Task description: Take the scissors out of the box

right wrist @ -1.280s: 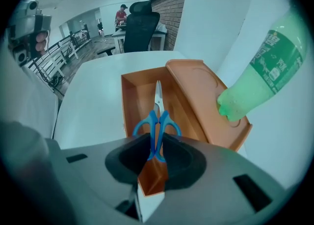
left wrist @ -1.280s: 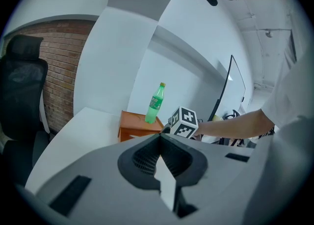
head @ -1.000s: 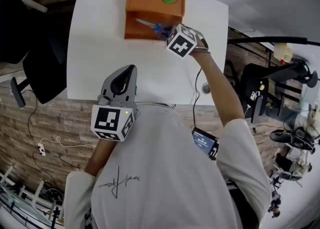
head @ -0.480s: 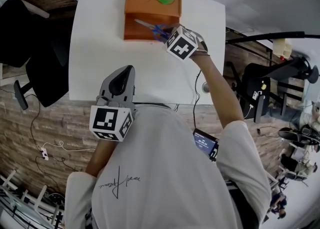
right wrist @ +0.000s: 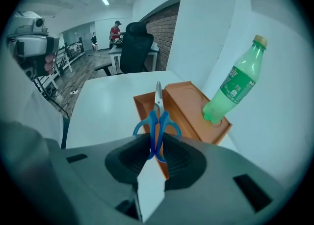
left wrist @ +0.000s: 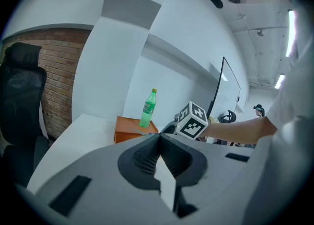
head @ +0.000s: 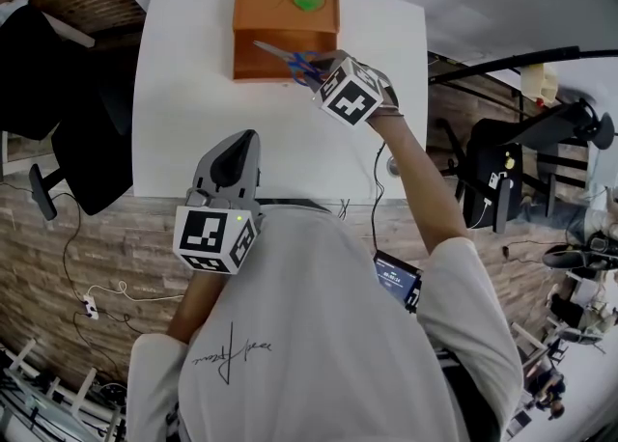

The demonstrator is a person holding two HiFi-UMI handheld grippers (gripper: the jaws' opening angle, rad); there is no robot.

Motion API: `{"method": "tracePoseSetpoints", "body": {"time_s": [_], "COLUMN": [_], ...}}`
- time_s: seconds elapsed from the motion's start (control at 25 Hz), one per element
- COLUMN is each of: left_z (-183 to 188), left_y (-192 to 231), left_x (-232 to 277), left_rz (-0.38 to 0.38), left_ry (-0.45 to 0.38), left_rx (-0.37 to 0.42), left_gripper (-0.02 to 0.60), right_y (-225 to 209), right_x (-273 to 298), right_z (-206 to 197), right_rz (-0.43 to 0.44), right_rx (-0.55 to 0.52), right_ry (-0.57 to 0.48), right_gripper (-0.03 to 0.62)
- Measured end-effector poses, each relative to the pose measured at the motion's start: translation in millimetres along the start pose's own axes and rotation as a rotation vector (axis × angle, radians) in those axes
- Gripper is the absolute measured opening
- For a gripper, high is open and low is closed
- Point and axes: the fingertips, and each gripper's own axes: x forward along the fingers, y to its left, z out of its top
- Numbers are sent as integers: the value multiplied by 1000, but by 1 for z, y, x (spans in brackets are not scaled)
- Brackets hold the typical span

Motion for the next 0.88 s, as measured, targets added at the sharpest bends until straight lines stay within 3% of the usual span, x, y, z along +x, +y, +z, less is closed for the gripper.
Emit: {"method": "tracePoseSetpoints", "body": {"time_s": [0.88], "left_z": [-3], "left_y": [-7], "left_x": [-14], "left_rz": [12], "left_ry": [-11], "left_rx": [24], "left_gripper": [8], "right_y": [29], "right_x": [-44], "right_z": [-9], "right_rz": [-28], "right_rx": [83], "right_ry": [-95], "right_gripper": [91]}}
